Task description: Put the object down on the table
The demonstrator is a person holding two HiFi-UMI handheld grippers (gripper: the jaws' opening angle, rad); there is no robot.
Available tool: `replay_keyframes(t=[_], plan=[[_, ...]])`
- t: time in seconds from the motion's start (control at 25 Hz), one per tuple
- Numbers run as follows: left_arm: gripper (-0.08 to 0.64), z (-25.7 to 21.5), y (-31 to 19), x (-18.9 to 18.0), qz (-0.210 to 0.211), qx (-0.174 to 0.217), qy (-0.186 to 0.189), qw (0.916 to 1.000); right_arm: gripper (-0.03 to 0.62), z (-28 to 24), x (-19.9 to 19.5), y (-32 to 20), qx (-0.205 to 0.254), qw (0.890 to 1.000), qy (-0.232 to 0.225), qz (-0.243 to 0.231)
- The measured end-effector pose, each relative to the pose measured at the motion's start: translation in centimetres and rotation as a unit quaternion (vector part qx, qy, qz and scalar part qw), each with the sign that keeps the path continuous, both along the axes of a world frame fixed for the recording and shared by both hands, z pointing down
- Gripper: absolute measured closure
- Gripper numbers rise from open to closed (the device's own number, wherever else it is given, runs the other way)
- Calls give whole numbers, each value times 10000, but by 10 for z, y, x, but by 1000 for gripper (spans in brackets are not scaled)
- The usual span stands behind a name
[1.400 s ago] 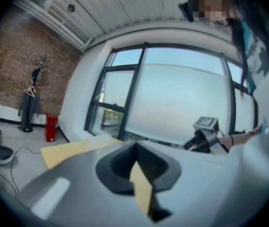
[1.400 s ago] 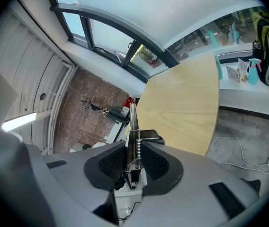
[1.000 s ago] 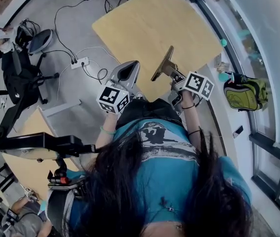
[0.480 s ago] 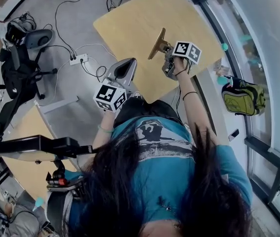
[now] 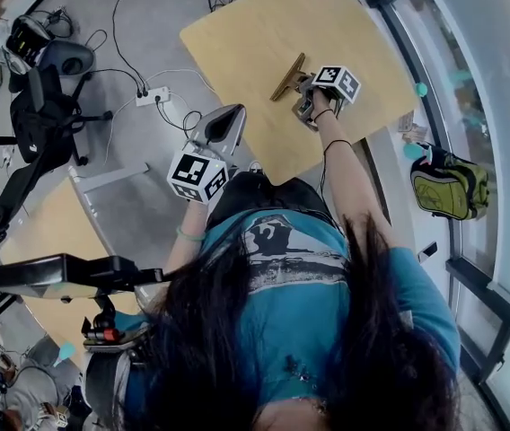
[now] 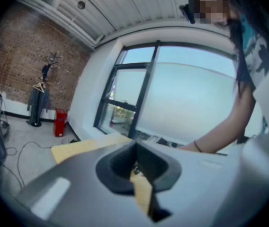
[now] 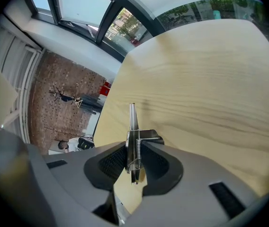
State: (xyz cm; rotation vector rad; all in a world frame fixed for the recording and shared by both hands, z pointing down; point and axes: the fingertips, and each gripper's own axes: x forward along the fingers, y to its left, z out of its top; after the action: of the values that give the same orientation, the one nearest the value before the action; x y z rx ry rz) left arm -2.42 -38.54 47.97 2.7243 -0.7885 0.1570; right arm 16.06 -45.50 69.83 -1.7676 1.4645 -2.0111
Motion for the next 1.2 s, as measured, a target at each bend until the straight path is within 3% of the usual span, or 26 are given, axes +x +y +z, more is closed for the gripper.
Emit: replay_keyframes(t=[0.36,0.6,0.84,1.04,1.2], plan=[[557,3,-3,-8,-98,-26,-101,9999,495,17,-1,-2,-46,9996,-240,148],[557,3,-4,-7,-84,-7,-100,9999,405,19,-7,3,-92,9993,-349,134],[557,2,-4,-3,-44,5,-57,10000,397,13,-5,21,-53,9983,-487,311],[557,1,0,-1,19,27,-18,10000,398,-4,-9,39,201,9940,-935,540],[557,1,9,3,112,29,6,9999,399,-32,-8,53,631,9912,-949,667]])
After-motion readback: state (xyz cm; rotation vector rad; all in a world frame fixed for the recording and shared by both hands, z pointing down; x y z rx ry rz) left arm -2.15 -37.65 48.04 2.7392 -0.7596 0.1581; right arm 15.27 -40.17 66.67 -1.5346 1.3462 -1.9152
